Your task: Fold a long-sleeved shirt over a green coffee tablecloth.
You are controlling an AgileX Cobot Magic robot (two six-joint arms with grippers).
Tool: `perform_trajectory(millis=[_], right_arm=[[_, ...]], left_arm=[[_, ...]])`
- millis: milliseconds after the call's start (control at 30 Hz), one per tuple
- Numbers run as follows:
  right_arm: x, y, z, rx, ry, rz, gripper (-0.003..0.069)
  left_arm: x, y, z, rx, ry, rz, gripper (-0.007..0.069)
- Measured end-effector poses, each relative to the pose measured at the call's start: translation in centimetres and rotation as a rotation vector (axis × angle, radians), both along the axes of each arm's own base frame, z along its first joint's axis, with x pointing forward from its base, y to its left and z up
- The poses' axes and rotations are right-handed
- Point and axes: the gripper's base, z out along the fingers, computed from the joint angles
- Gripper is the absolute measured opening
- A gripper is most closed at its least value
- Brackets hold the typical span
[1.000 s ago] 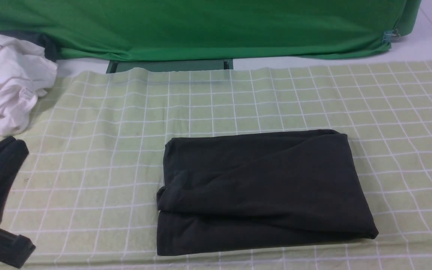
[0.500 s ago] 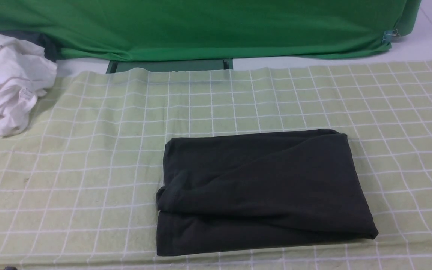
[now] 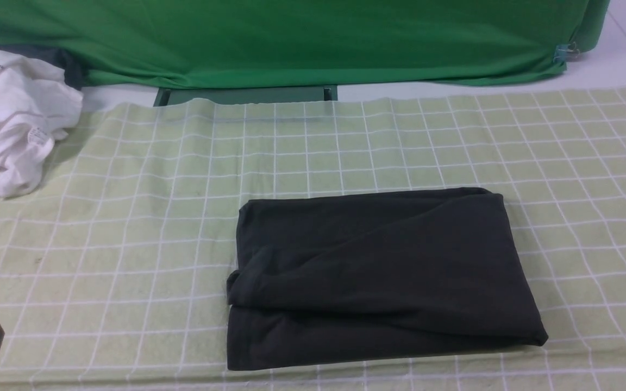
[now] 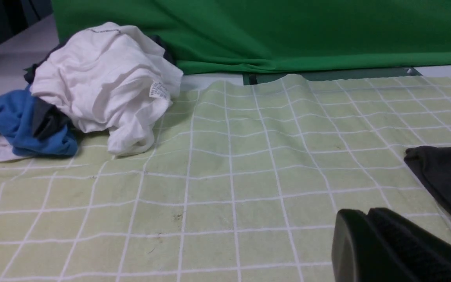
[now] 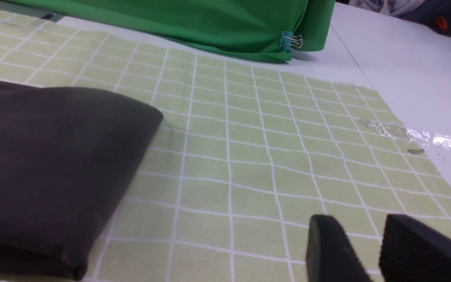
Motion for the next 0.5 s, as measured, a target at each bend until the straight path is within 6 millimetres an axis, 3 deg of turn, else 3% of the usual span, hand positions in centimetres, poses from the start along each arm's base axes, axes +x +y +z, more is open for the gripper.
perform_trajectory(millis=[500], right_arm=[[0.00, 0.00, 0.00, 0.000, 0.000, 0.000, 0.0237]], left_arm=[[0.00, -0.09, -0.01, 0.000, 0.001, -0.016, 0.0013]])
